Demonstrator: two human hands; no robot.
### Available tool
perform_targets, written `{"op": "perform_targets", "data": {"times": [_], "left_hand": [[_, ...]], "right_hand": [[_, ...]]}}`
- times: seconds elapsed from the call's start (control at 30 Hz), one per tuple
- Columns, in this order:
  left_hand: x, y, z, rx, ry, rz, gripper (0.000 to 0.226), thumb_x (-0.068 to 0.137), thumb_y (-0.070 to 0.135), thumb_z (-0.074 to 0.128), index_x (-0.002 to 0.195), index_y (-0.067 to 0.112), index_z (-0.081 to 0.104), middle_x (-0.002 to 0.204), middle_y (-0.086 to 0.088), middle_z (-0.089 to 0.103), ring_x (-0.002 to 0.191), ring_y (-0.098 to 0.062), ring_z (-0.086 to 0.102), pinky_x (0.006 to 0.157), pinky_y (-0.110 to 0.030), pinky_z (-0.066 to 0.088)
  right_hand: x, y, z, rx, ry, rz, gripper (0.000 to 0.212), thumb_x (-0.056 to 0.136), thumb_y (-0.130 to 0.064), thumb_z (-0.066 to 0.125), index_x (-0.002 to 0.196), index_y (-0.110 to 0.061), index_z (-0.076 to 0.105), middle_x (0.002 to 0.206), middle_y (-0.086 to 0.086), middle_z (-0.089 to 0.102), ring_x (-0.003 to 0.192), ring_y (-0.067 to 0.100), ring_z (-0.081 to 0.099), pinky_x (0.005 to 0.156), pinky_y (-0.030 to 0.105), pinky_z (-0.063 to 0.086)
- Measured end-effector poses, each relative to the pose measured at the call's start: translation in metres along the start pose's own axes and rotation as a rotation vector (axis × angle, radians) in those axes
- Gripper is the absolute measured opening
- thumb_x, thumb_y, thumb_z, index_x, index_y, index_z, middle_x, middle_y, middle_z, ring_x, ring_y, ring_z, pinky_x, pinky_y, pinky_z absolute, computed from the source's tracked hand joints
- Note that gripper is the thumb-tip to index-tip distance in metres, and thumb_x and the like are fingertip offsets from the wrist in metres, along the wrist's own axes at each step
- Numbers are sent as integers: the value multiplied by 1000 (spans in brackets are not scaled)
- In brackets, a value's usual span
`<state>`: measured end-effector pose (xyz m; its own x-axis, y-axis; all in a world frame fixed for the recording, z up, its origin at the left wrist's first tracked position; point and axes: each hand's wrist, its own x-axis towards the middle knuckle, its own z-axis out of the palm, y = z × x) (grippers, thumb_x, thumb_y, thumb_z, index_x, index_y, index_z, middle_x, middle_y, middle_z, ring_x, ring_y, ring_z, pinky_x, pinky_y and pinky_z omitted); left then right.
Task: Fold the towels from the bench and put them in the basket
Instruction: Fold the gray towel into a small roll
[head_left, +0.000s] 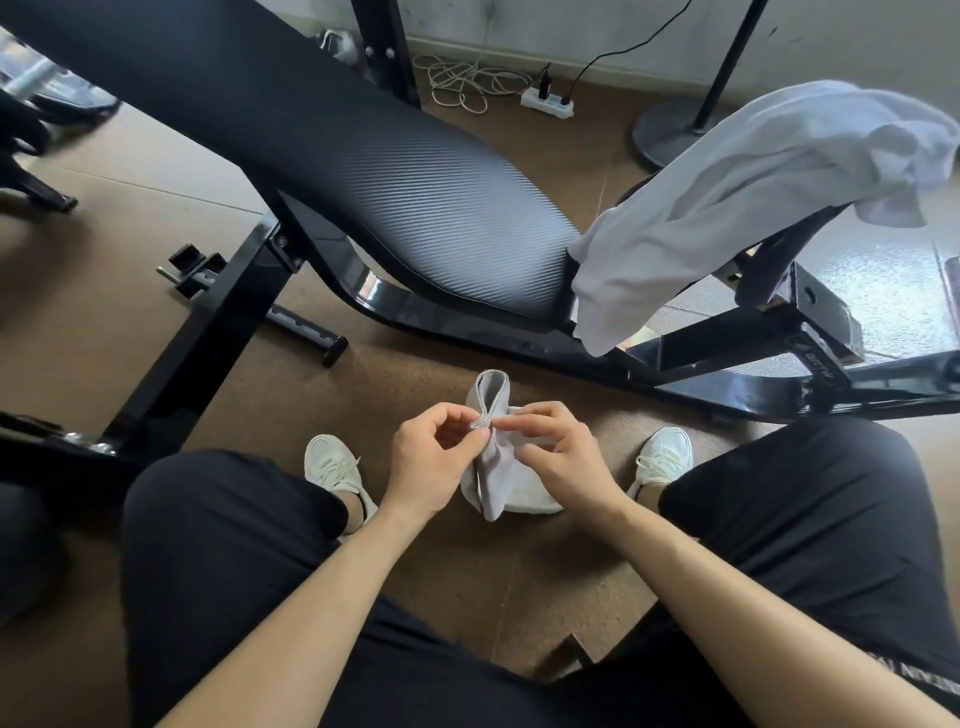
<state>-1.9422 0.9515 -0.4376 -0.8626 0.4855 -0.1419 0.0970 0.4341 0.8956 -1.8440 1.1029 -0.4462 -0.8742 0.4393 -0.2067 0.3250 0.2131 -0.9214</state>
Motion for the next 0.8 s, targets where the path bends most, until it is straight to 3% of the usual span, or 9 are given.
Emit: {"op": "perform_targets", "data": {"times": [0.1, 0.2, 0.27, 0.33, 0.4, 0.5, 0.6, 0.7, 0.8], "left_hand": [[0, 1, -8, 10, -56, 49, 9, 88, 17, 76, 95, 22, 74, 86, 13, 73, 85, -6, 69, 73, -21, 56], [1, 1, -20, -19, -111, 67, 14, 89, 9, 73, 95, 21, 73, 89, 13, 73, 89, -9, 69, 80, -29, 59], [0, 0, -28, -25, -141, 63, 14, 91, 9, 71, 98, 22, 72, 94, 13, 72, 93, -9, 68, 83, -31, 59], [1, -2, -35, -32, -157, 60, 15, 93, 10, 70, 99, 22, 72, 96, 11, 73, 97, -12, 69, 86, -35, 59], [1, -4, -40, -46, -154, 48, 15, 94, 9, 69, 100, 22, 72, 97, 7, 74, 98, -15, 69, 88, -39, 59], [2, -6, -44, -70, -137, 23, 13, 95, 10, 69, 100, 22, 71, 98, 3, 74, 98, -18, 70, 88, -40, 60], [1, -8, -46, -87, -125, 22, 14, 95, 12, 68, 100, 24, 71, 98, 3, 74, 97, -19, 70, 86, -38, 59], [1, -8, -47, -97, -119, 26, 14, 95, 10, 68, 101, 22, 71, 98, 2, 74, 96, -19, 69, 84, -32, 58], [2, -9, -50, -60, -89, 19, 15, 95, 12, 68, 101, 25, 70, 99, 5, 73, 97, -16, 69, 80, -23, 56]], "right_hand": [[12, 7, -15, -22, 75, 11, 30, 88, -21, 76, 117, -29, 72, 121, -9, 62, 112, 11, 60, 90, 27, 54], [27, 14, -31, -31, 21, 96, 64, 82, -25, 84, 139, -24, 56, 131, -7, 60, 116, 14, 57, 97, 32, 51], [35, 20, -36, -39, -113, 142, 72, 80, -28, 86, 144, -25, 52, 133, -6, 61, 120, 15, 55, 102, 36, 50], [39, 24, -40, -21, -233, 160, 58, 81, -27, 85, 134, -23, 62, 125, -4, 68, 117, 18, 61, 101, 38, 53], [40, 25, -43, 31, -296, 148, 34, 83, -17, 83, 115, -13, 72, 106, -5, 75, 102, 15, 70, 90, 33, 57], [40, 24, -45, 28, -332, 104, 19, 85, -10, 80, 102, -3, 72, 92, -3, 75, 86, 8, 70, 82, 25, 55], [36, 19, -41, -45, -378, 31, 27, 82, -14, 83, 105, -18, 70, 99, -4, 74, 92, 12, 70, 83, 26, 58], [33, 19, -32, -228, -344, -45, 28, 80, -18, 85, 89, -38, 69, 88, -8, 72, 82, 10, 67, 77, 29, 59], [35, 15, -35, -278, -243, -70, 19, 83, -18, 81, 84, -34, 71, 83, -12, 71, 79, 13, 67, 74, 35, 58]]}}
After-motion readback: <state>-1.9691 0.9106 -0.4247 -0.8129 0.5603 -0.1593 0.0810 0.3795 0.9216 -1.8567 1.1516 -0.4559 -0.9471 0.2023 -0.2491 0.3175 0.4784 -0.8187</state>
